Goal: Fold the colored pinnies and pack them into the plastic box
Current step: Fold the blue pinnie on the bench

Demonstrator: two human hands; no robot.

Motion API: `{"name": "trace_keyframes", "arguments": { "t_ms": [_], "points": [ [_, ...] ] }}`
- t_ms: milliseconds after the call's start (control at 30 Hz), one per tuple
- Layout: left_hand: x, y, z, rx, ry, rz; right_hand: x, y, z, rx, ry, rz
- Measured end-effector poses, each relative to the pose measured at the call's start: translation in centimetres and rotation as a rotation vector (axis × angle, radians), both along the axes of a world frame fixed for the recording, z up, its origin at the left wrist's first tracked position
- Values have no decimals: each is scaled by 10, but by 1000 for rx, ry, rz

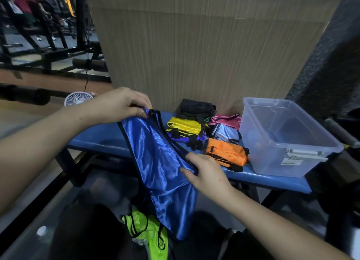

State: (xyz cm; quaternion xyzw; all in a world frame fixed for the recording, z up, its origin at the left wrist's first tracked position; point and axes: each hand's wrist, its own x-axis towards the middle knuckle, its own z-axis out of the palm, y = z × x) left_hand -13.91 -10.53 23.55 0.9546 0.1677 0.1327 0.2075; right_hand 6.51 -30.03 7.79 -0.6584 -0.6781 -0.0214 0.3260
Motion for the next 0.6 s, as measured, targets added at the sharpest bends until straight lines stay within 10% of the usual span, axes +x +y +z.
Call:
{"name": "trace_keyframes", "arguments": {
  "t_ms": [600],
  "points": [
    [-3, -1, -1, -2, 16, 29, 3, -11, -4, 152, -88, 210]
  ]
}}
